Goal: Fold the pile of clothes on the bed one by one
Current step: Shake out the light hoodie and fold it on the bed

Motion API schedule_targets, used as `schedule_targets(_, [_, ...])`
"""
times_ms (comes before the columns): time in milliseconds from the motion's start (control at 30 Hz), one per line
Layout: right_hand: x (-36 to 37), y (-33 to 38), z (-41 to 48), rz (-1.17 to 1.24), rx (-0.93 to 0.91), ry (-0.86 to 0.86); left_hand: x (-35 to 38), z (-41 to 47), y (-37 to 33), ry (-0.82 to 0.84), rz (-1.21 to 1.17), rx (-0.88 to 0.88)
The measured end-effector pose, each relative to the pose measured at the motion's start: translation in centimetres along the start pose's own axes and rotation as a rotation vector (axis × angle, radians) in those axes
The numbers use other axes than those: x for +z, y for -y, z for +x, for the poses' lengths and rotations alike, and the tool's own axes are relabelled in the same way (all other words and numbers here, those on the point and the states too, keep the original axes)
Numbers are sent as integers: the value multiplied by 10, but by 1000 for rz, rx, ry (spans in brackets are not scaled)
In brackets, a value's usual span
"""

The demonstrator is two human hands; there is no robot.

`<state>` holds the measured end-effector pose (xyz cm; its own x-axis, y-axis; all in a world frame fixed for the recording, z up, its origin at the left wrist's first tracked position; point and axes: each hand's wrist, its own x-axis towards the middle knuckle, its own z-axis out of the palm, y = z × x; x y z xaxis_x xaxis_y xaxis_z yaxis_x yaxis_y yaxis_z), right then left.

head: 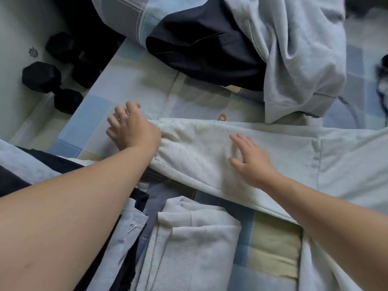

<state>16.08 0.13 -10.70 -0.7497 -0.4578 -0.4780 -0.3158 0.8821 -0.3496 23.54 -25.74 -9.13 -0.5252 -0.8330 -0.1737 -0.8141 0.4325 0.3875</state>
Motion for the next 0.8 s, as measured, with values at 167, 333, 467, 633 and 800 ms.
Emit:
schedule_targets(167, [-45, -95, -8, -152, 302, -36, 38, -35, -55, 288, 132, 548])
schedule_targets(333, [-75, -163, -10, -199, 394, -46, 93, -65, -119, 477, 246, 809])
schedule_targets(467, [-95, -210, -5, -315, 407, -90, 124, -88, -151, 516, 325, 880])
schedule_targets(633, [-120, -255, 1, -310, 474, -164, 149, -108, -182, 411, 280, 795])
schedule_targets(800, [-125, -279, 3, -352, 402, -150, 162, -111, -185, 281, 364, 598])
